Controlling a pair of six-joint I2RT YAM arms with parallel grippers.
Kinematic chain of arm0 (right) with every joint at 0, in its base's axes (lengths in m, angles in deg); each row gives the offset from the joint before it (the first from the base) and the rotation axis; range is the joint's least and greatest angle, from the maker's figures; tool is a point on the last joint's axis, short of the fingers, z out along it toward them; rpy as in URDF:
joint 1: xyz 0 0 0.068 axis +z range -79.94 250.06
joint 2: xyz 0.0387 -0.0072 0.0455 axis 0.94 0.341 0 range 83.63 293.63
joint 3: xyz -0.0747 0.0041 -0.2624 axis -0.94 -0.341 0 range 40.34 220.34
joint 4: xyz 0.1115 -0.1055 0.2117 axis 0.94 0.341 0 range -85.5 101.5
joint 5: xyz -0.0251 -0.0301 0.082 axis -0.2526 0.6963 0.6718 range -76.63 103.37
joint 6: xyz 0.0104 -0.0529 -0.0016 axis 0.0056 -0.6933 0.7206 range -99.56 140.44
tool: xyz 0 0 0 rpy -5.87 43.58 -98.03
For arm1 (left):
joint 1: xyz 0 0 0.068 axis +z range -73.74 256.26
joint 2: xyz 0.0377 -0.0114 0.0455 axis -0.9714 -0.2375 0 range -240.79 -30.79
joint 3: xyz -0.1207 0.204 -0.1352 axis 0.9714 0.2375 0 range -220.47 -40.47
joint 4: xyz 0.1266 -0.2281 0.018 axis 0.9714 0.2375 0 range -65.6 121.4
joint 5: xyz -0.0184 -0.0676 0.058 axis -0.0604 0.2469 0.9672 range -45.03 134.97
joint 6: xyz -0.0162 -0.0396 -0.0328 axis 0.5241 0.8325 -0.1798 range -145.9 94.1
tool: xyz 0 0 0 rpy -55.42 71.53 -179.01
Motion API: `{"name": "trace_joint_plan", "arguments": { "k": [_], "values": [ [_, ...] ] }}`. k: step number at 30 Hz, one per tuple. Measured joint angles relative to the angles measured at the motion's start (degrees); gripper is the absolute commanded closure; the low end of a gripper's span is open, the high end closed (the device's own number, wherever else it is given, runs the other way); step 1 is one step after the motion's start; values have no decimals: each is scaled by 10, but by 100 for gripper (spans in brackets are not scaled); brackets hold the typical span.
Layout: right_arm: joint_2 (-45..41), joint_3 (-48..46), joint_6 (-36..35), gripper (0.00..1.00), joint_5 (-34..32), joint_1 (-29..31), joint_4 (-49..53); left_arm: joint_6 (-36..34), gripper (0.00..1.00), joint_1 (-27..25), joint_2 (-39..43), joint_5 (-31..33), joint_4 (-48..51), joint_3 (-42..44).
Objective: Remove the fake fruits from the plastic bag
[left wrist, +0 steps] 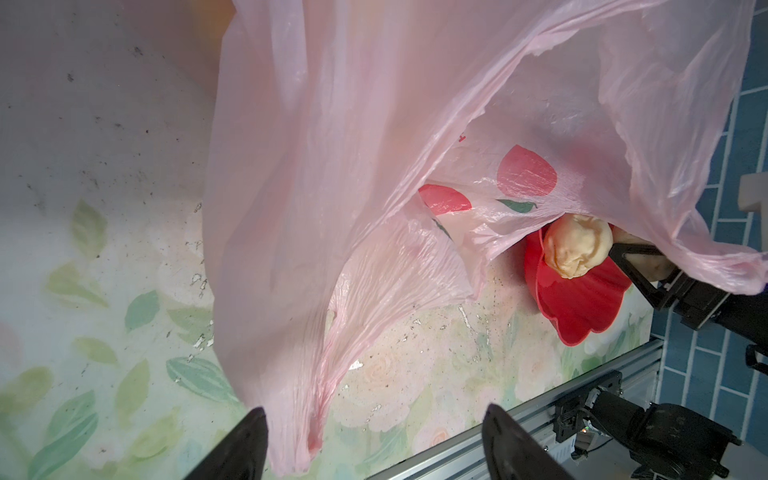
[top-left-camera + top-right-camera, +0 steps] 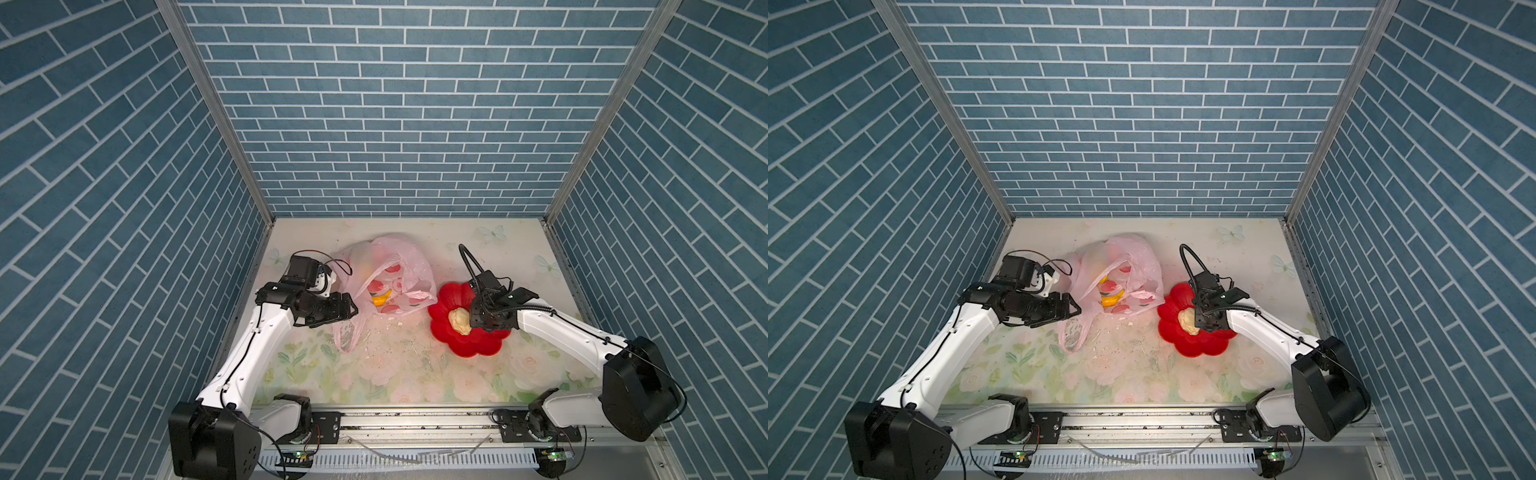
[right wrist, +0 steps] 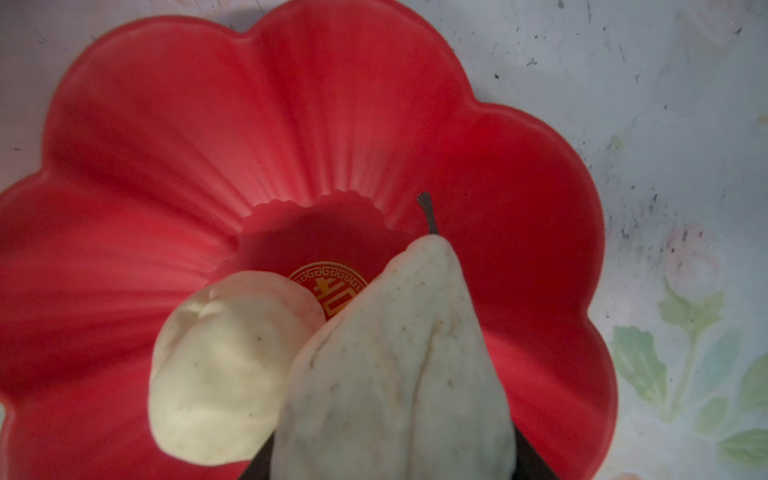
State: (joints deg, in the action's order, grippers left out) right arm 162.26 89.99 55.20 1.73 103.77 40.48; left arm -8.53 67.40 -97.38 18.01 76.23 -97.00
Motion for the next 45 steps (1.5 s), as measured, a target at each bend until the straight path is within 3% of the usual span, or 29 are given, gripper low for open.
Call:
{"name": "trace_joint_plan", "arguments": {
  "k": [15, 28, 38, 45],
  "values": [
    [24, 0, 0, 47, 16, -14, -13, -14, 19, 0, -53, 14, -3, -14],
    [54, 0, -5, 26, 18, -15, -30, -16, 18, 0, -33, 44, 30, -40],
    [52, 0, -6, 22, 11, -15, -32, -16, 18, 0, -31, 45, 33, -33],
    [1, 0, -6, 22, 1, -15, -24, -18, 17, 0, -30, 79, 34, -25]
  ]
}}
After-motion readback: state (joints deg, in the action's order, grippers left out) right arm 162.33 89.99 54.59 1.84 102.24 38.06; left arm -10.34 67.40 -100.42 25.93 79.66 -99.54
